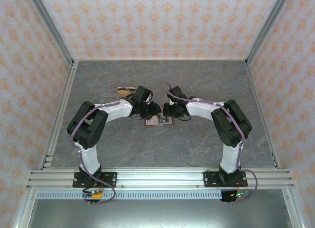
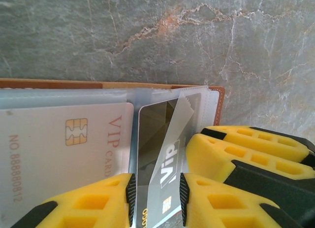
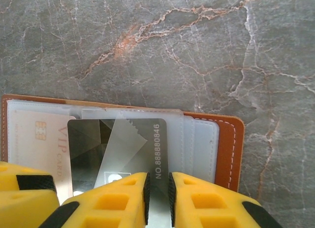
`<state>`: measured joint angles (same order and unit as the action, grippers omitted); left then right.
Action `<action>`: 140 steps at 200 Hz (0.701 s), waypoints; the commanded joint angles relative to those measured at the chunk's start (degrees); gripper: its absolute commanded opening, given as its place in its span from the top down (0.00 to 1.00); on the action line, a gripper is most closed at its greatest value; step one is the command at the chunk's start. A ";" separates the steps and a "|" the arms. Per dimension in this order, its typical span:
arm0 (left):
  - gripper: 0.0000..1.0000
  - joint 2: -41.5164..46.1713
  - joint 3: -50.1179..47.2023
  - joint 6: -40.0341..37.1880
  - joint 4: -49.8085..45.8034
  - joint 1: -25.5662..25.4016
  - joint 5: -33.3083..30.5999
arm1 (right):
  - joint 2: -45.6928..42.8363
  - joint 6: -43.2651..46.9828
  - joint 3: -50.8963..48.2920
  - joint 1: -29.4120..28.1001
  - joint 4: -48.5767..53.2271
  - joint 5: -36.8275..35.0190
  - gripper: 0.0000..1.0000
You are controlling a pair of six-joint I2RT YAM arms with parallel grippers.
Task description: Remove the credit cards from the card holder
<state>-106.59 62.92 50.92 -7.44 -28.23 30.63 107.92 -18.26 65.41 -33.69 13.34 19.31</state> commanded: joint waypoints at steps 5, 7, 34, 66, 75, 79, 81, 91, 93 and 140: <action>0.68 -0.76 0.65 -1.78 -0.79 -0.05 -2.76 | 1.78 -0.56 0.68 0.13 3.44 -2.13 0.80; 0.68 -0.80 0.64 -1.78 -0.75 -0.02 -2.72 | 1.77 -0.57 0.69 0.12 3.38 -2.10 0.80; 0.68 -1.75 0.28 -1.53 0.64 -0.01 -1.47 | 2.03 -0.64 0.94 0.21 3.51 -1.39 0.80; 0.70 -2.48 0.30 -1.14 2.65 -0.03 0.61 | 2.21 -0.41 1.13 0.21 3.90 -1.47 0.80; 0.71 -2.49 0.26 -0.70 3.72 -0.02 1.55 | 2.21 -0.44 1.12 0.13 3.96 -1.49 0.80; 0.71 -2.43 0.14 -0.60 4.21 -0.05 1.93 | 2.24 -0.38 1.13 0.19 3.93 -1.43 0.80; 0.71 -2.47 0.11 -0.46 4.39 -0.02 2.09 | 2.30 -0.39 1.15 0.20 3.94 -1.39 0.80; 0.71 -2.48 -0.18 0.07 5.72 0.04 3.01 | 2.32 -0.37 1.21 0.18 4.07 -1.38 0.80; 0.71 -2.46 -0.28 0.17 5.98 0.04 3.13 | 2.35 -0.37 1.24 0.16 4.06 -1.38 0.80; 0.71 -3.98 -0.73 0.38 6.84 0.88 3.66 | 2.58 -0.53 1.48 0.16 4.26 -1.38 0.80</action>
<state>-110.02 62.78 51.18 -2.50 -27.73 33.28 108.60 -18.44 66.39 -33.69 14.17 19.31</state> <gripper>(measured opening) 0.291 0.195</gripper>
